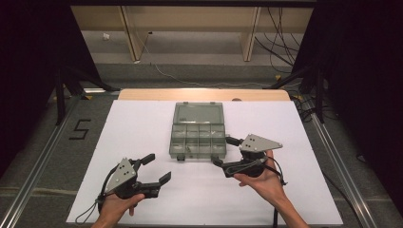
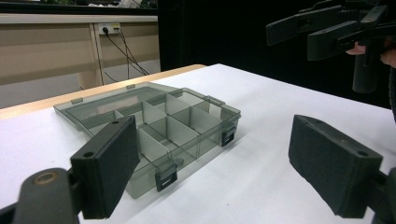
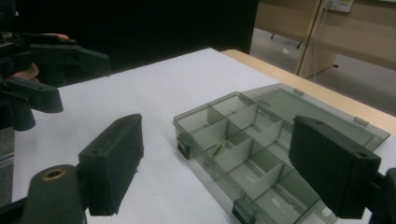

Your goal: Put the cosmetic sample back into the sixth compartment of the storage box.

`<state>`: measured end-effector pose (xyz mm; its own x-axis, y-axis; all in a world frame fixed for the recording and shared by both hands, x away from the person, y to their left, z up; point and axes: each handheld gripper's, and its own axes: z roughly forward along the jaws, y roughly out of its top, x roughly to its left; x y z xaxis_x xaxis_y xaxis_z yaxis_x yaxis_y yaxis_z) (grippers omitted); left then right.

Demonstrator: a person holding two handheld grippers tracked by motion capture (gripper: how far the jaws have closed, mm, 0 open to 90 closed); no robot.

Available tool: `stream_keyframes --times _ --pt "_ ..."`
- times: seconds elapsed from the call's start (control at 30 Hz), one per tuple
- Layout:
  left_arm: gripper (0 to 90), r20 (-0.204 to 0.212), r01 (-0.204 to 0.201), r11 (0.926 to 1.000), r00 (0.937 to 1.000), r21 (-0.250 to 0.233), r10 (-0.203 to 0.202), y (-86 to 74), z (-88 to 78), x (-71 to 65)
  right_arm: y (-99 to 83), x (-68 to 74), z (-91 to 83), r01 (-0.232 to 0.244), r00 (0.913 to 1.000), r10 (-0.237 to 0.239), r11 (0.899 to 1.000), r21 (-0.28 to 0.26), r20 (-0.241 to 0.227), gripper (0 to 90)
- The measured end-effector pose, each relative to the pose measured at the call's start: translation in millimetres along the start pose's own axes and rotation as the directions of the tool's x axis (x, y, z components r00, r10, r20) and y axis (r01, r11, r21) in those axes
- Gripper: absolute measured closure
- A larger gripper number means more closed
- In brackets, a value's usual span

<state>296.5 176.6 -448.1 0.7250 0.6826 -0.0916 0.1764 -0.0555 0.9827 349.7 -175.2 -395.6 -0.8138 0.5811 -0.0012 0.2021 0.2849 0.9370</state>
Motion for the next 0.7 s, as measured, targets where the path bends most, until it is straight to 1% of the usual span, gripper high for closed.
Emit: stream_keyframes --times 0.03,0.07,0.1,0.17,0.2,0.23,0.27,0.33,0.4,0.43,0.53,0.57,0.6,0.63,0.67,0.7 --pt "15.9 0.0 0.0 1.0 1.0 0.0 0.0 0.0 0.0 0.0 -1.0 1.1 -1.8 -0.018 0.9998 0.018 1.0 0.006 -0.005 19.0" --pt "15.9 0.0 -0.001 1.0 1.0 0.0 0.001 0.0 0.0 0.0 -2.2 0.3 -2.5 -0.007 1.0 0.007 1.0 -0.012 -0.004 19.1" --pt "15.9 -0.001 0.0 1.0 1.0 -0.001 0.0 0.0 0.0 0.0 -3.2 1.2 -3.5 -0.018 0.9998 0.018 1.0 -0.015 -0.002 19.0" --pt "15.9 -0.001 -0.001 1.0 1.0 -0.001 0.001 0.1 0.0 -0.1 -5.6 1.9 -7.9 -0.015 0.9998 0.015 1.0 -0.025 0.009 19.2" --pt "15.9 -0.001 -0.001 1.0 1.0 -0.001 0.001 0.1 0.0 -0.1 -6.5 3.2 -8.6 -0.028 0.9996 0.028 0.999 -0.036 0.003 19.8" --pt "15.9 -0.001 -0.001 1.0 1.0 -0.001 0.001 0.1 -0.1 -0.1 -6.5 3.2 -8.6 -0.028 0.9996 0.028 0.999 -0.036 0.003 19.8" --pt "15.9 -0.001 -0.001 1.0 1.0 -0.001 0.001 0.1 -0.2 -0.1 -6.8 3.0 -10.4 -0.015 0.9997 0.016 0.999 -0.037 0.018 20.1" --pt "15.9 -0.001 -0.001 1.0 1.0 -0.001 0.001 0.1 -0.2 0.0 -8.9 4.0 -11.6 -0.018 0.9996 0.019 0.999 -0.047 0.022 19.9" --pt "15.9 -0.002 -0.002 1.0 1.0 -0.001 0.002 0.1 -0.2 0.0 -10.9 4.4 -13.7 -0.028 0.9994 0.028 0.999 -0.039 0.02 19.9" --pt "15.9 -0.002 -0.002 1.0 1.0 -0.001 0.002 0.2 -0.2 -0.1 -13.5 4.4 -14.3 -0.026 0.9991 0.028 0.998 -0.054 0.033 19.8" --pt "15.9 -0.002 -0.001 1.0 1.0 -0.001 0.001 0.0 0.0 -0.2 -15.6 4.0 -14.7 -0.024 0.9993 0.026 0.998 -0.06 0.028 19.6" --pt "15.9 -0.001 -0.001 1.0 1.0 -0.001 0.001 0.0 0.0 -0.2 -16.4 3.9 -15.6 -0.027 0.9993 0.028 0.998 -0.053 0.023 19.6" --pt "15.9 -0.001 -0.001 1.0 1.0 0.0 0.001 0.0 0.0 -0.2 -17.0 4.2 -16.9 -0.025 0.9991 0.027 0.999 -0.048 0.034 19.5" --pt "15.9 -0.002 -0.002 1.0 1.0 -0.001 0.002 0.1 -0.1 -0.2 -18.3 5.4 -18.7 -0.036 0.999 0.038 0.998 -0.049 0.025 19.6" --pt "15.9 -0.002 -0.002 1.0 1.0 -0.001 0.002 0.1 -0.2 -0.2 -18.3 5.4 -18.7 -0.036 0.999 0.038 0.998 -0.049 0.025 19.6" --pt "15.9 -0.002 -0.001 1.0 1.0 -0.001 0.001 0.0 -0.1 -0.1 -19.2 5.1 -18.6 -0.032 0.9992 0.033 0.997 -0.065 0.024 19.6"
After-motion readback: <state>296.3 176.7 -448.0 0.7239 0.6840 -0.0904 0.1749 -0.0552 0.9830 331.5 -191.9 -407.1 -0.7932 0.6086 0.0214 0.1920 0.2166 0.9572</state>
